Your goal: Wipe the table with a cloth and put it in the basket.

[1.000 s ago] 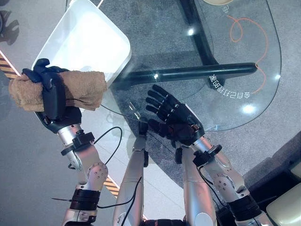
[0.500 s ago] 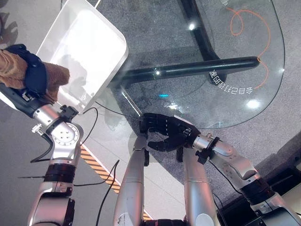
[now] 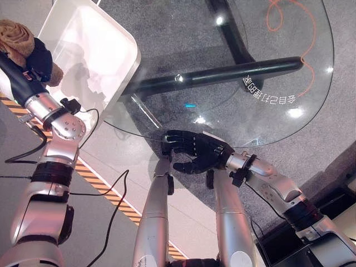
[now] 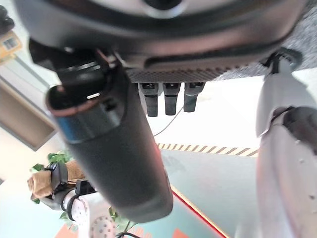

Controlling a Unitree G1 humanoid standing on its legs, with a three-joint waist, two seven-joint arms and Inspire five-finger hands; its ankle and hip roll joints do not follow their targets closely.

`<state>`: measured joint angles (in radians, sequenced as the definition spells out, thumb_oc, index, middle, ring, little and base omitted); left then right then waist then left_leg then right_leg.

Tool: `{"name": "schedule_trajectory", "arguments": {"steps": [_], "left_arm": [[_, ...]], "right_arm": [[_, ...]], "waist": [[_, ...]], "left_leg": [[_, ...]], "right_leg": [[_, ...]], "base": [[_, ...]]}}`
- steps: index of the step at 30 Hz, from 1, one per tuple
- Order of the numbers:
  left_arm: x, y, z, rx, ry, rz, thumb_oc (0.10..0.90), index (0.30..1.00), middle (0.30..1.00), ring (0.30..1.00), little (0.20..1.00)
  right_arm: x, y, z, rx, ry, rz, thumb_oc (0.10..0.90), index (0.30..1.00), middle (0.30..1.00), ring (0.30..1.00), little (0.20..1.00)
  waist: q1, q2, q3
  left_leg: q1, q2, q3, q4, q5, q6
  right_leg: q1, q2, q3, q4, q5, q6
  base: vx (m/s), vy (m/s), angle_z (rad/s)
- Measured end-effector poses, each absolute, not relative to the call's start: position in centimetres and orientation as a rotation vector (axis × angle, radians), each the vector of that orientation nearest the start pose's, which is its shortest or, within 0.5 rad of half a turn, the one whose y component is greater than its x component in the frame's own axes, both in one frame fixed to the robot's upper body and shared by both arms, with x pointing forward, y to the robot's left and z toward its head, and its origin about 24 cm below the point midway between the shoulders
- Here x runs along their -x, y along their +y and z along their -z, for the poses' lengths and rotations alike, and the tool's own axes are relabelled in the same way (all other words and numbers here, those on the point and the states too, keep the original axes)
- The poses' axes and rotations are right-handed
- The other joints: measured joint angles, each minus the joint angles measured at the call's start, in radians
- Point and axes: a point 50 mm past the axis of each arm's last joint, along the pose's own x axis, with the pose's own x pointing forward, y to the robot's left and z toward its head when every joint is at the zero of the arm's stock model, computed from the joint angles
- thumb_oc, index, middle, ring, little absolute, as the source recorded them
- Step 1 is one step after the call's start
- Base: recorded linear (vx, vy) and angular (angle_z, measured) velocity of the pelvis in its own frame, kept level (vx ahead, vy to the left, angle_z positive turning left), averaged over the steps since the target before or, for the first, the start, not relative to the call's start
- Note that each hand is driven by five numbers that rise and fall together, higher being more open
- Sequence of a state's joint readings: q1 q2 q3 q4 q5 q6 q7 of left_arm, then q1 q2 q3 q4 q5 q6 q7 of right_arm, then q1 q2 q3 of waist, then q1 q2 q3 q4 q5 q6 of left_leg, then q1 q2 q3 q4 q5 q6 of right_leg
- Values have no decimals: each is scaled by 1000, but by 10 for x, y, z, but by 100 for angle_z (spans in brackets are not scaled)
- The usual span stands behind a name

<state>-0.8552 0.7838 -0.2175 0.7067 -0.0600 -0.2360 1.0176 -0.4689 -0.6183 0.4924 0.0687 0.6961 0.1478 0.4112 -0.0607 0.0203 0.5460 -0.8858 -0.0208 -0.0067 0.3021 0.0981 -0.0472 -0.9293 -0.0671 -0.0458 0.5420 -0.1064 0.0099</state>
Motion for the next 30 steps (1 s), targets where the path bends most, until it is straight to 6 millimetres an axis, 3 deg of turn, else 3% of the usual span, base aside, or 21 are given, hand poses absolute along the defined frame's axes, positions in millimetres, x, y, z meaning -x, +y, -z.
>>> {"name": "schedule_trajectory", "arguments": {"steps": [13, 14, 15, 16, 17, 30], "left_arm": [[-365, 315, -251, -765, -327, -1065, 119, 316, 316, 316, 219], [-365, 316, -250, -769, -306, -1059, 267, 444, 444, 444, 367], [-366, 316, -249, -774, -294, -1056, 300, 472, 472, 472, 400], [-366, 317, -247, -784, -274, -1050, 429, 582, 582, 582, 529], [-367, 317, -246, -795, -258, -1051, 800, 900, 900, 900, 900], [-370, 313, -249, -812, -249, -1004, 800, 900, 900, 900, 900]], "right_arm": [[-312, -120, -128, 24, 27, -901, 800, 900, 900, 900, 900], [-312, -119, -129, 26, 23, -903, 800, 900, 900, 900, 900], [-313, -119, -130, 27, 21, -904, 800, 900, 900, 900, 900], [-313, -119, -130, 24, 19, -904, 800, 900, 900, 900, 900], [-313, -118, -131, 22, 17, -905, 800, 900, 900, 900, 900], [-315, -116, -136, -4, 5, -900, 800, 900, 900, 900, 900]], "waist": [[-46, -32, -1], [-49, -33, 0], [-51, -34, 0], [-54, -36, 0], [-55, -40, -1], [-52, -46, -1]], "left_leg": [[-57, 4, 2, 18, -1, 3], [-61, 5, 2, 17, -1, 3], [-62, 5, 2, 17, -1, 3], [-63, 5, 2, 17, -1, 3], [-62, 5, 2, 17, -1, 3], [-63, 7, 1, 16, -1, 3]], "right_leg": [[-34, 5, 1, -33, 27, 11], [-34, 7, 2, -41, 31, 12], [-35, 8, 2, -43, 33, 13], [-35, 7, 2, -44, 33, 13], [-35, 8, 2, -45, 33, 13], [-35, 9, 1, -45, 33, 13]], "base": [[-4, 8, -2], [-12, -18, -4], [-16, -22, -4], [0, 0, 0], [-20, -39, -1], [-10, -20, 0]]}}
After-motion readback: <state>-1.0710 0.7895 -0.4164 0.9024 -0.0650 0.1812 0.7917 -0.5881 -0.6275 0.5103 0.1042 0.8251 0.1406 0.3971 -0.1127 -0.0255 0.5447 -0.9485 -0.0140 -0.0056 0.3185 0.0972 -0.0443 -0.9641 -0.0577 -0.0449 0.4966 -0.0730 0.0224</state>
